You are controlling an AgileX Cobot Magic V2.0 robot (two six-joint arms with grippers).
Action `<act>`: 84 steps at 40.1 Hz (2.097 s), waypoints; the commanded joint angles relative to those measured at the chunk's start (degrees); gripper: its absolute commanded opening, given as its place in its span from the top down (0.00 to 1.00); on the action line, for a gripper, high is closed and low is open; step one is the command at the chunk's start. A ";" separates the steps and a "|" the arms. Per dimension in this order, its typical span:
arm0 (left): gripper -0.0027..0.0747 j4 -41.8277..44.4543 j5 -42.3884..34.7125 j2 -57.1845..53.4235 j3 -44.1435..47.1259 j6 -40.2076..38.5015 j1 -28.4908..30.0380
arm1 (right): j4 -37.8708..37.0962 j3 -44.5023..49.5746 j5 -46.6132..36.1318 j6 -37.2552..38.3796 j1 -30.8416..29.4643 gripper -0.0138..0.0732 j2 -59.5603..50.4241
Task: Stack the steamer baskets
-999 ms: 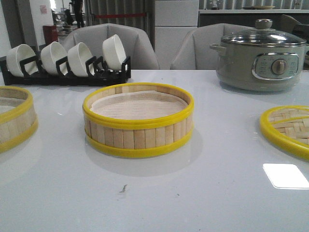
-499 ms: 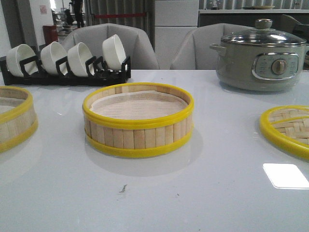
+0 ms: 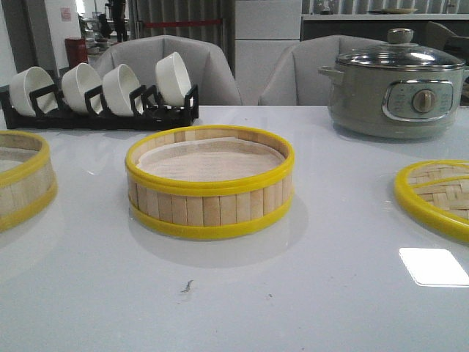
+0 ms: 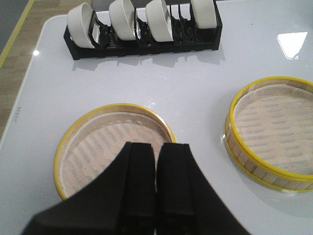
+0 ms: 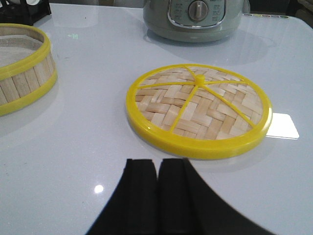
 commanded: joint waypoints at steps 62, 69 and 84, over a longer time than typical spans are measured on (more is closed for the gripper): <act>0.86 -5.39 -9.44 1.86 -2.12 -0.10 -0.40 | -0.18 -0.82 -6.38 0.00 0.01 0.78 -1.19; 0.86 -5.39 -9.30 1.86 -2.12 -0.10 -0.40 | 0.61 -0.82 -11.56 1.57 0.01 0.78 -1.19; 0.86 -5.13 -9.30 1.86 -2.12 -0.10 -0.40 | 2.38 -1.61 -23.31 4.29 0.07 0.78 -1.19</act>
